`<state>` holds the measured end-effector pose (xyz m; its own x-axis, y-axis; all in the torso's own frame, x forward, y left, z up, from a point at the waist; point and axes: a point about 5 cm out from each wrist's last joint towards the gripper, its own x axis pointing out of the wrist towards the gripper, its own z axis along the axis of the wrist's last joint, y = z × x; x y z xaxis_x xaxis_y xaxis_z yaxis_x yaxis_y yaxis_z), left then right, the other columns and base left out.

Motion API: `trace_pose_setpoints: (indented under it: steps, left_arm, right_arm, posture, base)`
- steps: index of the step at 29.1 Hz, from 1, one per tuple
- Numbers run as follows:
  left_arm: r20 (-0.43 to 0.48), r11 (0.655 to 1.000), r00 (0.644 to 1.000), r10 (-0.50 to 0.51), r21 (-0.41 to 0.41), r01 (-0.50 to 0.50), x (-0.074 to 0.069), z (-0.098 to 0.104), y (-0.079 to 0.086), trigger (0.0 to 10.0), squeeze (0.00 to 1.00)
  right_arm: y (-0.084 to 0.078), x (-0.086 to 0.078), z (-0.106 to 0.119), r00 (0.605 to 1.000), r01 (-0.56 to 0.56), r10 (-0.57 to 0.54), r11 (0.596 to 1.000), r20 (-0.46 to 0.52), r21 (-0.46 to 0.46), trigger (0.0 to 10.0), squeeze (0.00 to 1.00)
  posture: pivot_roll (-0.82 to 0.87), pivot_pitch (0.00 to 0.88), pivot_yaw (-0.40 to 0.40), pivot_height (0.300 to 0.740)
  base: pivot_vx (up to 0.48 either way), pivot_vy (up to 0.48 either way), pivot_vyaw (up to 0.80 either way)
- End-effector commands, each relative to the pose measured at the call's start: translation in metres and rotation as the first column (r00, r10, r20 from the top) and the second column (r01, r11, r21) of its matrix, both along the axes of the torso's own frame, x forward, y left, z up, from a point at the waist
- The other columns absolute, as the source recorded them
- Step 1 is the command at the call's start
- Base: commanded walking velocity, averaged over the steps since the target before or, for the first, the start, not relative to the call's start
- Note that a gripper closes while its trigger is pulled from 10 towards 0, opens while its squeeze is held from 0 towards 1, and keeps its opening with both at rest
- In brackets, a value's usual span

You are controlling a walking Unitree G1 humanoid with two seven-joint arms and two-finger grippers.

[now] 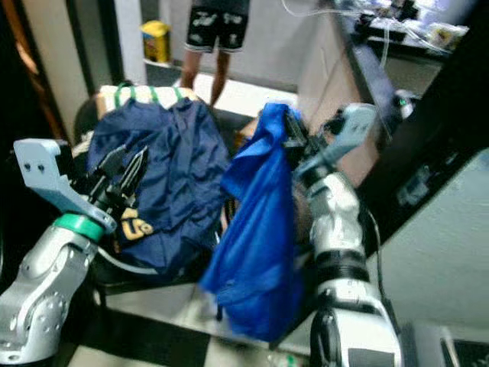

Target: Clothes washing

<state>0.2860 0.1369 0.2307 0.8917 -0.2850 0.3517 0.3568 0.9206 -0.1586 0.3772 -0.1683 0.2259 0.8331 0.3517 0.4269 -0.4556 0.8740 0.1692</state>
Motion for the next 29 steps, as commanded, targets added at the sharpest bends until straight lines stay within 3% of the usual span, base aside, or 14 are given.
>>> trace_pose_setpoints:
  steps: [1, 5, 6, 8, 9, 17, 20, 25, 29]
  left_arm:
    - [-0.010, 1.000, 1.000, 0.015, 0.009, -0.015, 0.000, -0.004, 0.000, 10.0, 0.00]
    - [-0.051, 0.997, 0.997, 0.062, 0.042, -0.060, 0.002, -0.012, 0.008, 10.0, 0.00]
    - [-0.056, 0.996, 0.996, 0.075, 0.050, -0.072, 0.003, -0.013, 0.010, 10.0, 0.00]
    - [-0.058, 0.995, 0.995, 0.082, 0.053, -0.079, 0.003, -0.014, 0.010, 10.0, 0.00]
    - [-0.054, 0.995, 0.995, 0.086, 0.052, -0.083, 0.003, -0.014, 0.011, 10.0, 0.00]
    - [-0.031, 0.993, 0.996, 0.085, 0.086, -0.082, 0.007, -0.011, 0.009, 10.0, 0.00]
    - [-0.030, 0.992, 0.996, 0.079, 0.102, -0.076, 0.008, -0.012, 0.006, 10.0, 0.00]
    - [-0.033, 0.990, 0.994, 0.102, 0.100, -0.098, 0.009, -0.013, 0.008, 10.0, 0.00]
    - [-0.005, 0.984, 0.996, 0.085, 0.160, -0.083, 0.017, -0.008, -0.003, 10.0, 0.00]
  right_arm:
    - [0.000, -0.002, -0.003, 1.000, 0.015, -0.015, 1.000, -0.020, -0.020, 0.0, 0.00]
    - [-0.002, -0.015, -0.040, 0.980, 0.134, -0.139, 0.990, -0.143, -0.042, 0.0, 0.00]
    - [-0.002, -0.019, -0.043, 0.977, 0.152, -0.155, 0.988, -0.148, -0.031, 4.2, 0.00]
    - [-0.001, -0.021, -0.043, 0.976, 0.159, -0.160, 0.987, -0.147, -0.020, 4.2, 0.00]
    - [-0.001, -0.023, -0.041, 0.978, 0.160, -0.159, 0.987, -0.134, -0.002, 10.0, 0.00]
    - [-0.004, -0.027, -0.029, 0.978, 0.191, -0.193, 0.981, -0.082, -0.033, 10.0, 0.00]
    - [0.002, -0.029, -0.026, 0.979, 0.186, -0.194, 0.977, -0.071, -0.108, 10.0, 0.00]
    - [0.006, -0.031, -0.024, 0.979, 0.183, -0.191, 0.977, -0.074, -0.107, 10.0, 0.00]
    - [0.003, -0.026, -0.017, 0.977, 0.190, -0.199, 0.975, -0.074, -0.114, 10.0, 0.00]
  posture:
    - [0.08, 0.036, -0.064, 0.740]
    - [0.08, 0.044, -0.064, 0.740]
    - [0.08, 0.046, -0.061, 0.740]
    - [0.08, 0.046, -0.061, 0.740]
    - [0.08, 0.049, -0.057, 0.740]
    - [0.06, 0.050, -0.051, 0.740]
    - [0.06, 0.050, -0.054, 0.740]
    - [0.05, 0.050, -0.057, 0.740]
    - [0.06, 0.049, -0.090, 0.740]
  base:
    - [0.000, 0.000, 0.00]
    - [0.000, 0.000, 0.00]
    - [0.000, 0.000, 0.00]
    - [0.000, 0.000, 0.00]
    - [0.000, 0.000, 0.00]
    - [0.000, 0.000, 0.00]
    - [0.000, 0.000, -0.61]
    - [0.000, 0.000, -0.80]
    - [0.000, 0.000, -0.80]
